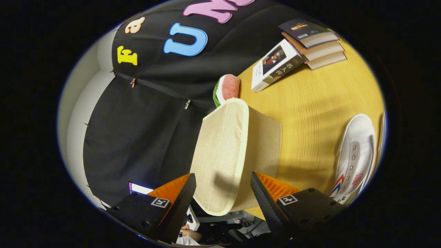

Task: Open the storage box then place both shoes into the box .Put the left shoe in first, then the right shoe, with the right side of both shoes facing outward in a uniform manner.

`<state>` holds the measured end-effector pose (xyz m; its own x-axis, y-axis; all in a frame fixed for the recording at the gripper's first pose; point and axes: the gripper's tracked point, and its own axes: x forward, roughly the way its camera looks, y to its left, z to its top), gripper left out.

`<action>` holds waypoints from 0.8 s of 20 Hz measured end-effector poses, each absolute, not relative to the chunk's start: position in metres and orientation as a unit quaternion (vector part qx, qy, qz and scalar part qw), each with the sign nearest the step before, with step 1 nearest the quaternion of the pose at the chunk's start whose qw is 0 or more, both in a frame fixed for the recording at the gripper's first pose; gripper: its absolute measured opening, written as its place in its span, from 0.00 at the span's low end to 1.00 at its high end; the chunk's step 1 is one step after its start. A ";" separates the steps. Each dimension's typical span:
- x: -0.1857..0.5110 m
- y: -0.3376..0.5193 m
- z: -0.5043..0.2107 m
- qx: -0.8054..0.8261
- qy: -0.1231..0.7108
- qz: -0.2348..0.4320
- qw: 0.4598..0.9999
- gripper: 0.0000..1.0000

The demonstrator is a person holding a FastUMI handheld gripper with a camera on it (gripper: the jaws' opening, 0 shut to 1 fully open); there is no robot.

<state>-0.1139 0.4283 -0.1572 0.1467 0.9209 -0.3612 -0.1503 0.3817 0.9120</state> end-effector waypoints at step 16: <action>-0.115 0.440 -0.082 0.425 0.469 0.427 0.646 0.06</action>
